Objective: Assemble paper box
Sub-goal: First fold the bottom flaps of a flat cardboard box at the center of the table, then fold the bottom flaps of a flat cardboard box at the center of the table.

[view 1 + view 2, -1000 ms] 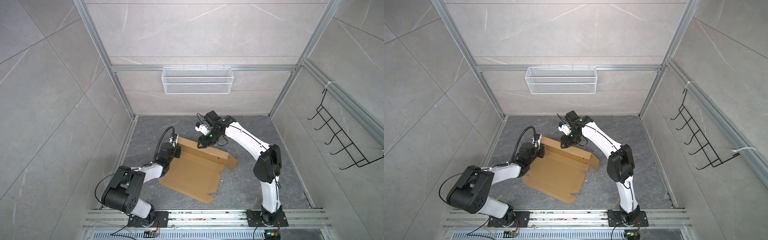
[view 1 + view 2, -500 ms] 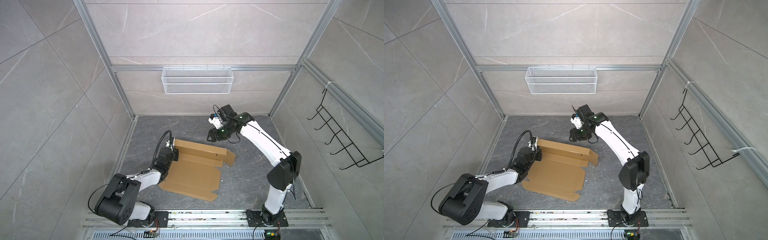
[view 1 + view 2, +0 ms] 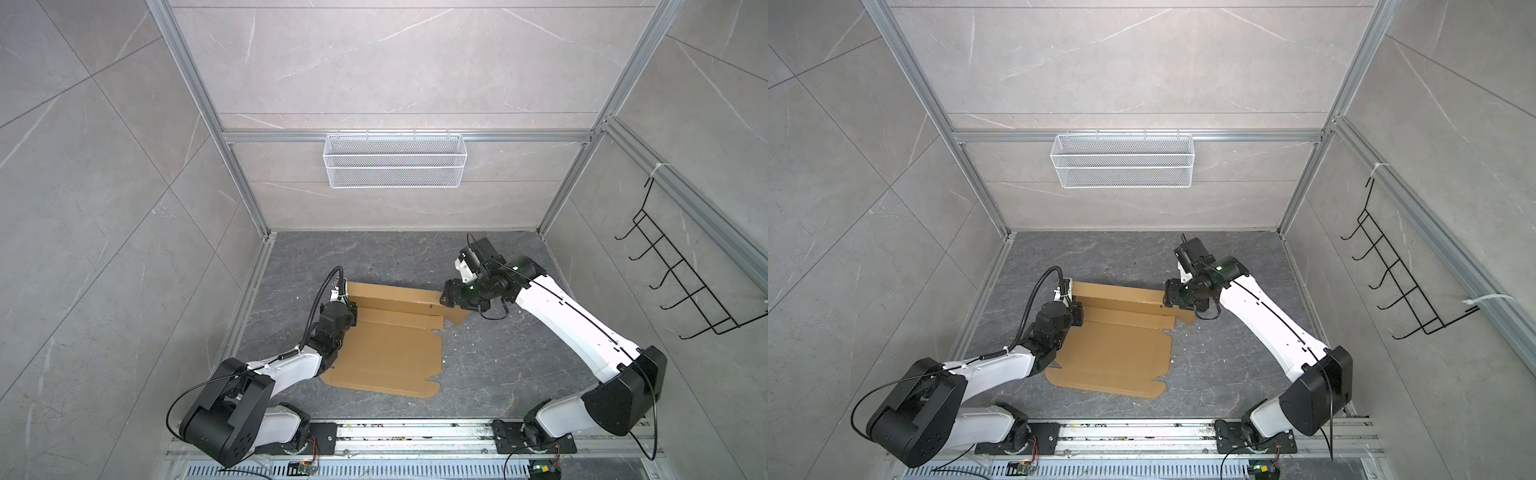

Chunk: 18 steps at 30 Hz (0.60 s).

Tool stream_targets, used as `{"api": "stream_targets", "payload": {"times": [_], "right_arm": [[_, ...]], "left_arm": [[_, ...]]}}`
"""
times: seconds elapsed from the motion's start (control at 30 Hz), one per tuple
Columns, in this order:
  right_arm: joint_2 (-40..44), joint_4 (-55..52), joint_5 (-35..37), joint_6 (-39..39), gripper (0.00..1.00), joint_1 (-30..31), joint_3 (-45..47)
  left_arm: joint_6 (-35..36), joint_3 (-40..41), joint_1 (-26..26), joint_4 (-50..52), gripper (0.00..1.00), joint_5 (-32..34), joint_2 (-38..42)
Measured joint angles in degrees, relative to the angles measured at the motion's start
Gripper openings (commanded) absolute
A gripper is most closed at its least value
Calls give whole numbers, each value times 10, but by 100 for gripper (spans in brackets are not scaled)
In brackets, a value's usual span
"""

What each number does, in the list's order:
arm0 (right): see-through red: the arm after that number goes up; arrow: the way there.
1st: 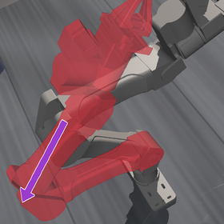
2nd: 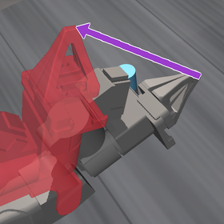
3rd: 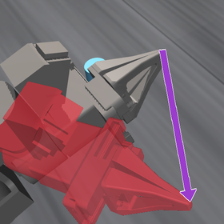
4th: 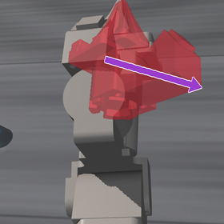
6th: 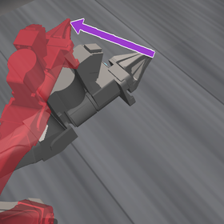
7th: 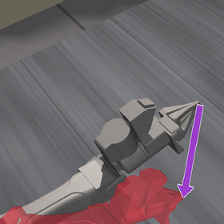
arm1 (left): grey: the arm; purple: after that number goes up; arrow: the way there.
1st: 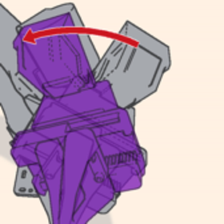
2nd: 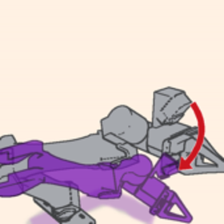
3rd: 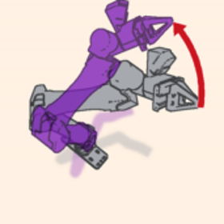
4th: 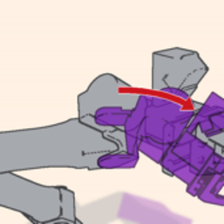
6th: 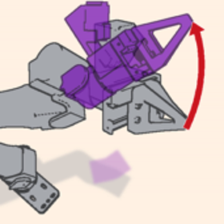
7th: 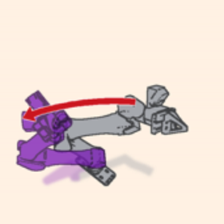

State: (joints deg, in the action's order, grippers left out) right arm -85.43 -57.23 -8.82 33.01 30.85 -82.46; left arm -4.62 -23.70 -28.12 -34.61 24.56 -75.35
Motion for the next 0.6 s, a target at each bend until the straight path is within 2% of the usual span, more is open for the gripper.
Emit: {"api": "stream_targets", "payload": {"times": [0.3, 0.6], "right_arm": [[-55, 42, -17, 11, 69, 0, -10], [-94, 57, -17, 11, 67, 0, -22]], "left_arm": [[-4, 0, -3, 5, 5, 7, 0], [-10, 1, -2, 11, 5, 17, 0]]}}
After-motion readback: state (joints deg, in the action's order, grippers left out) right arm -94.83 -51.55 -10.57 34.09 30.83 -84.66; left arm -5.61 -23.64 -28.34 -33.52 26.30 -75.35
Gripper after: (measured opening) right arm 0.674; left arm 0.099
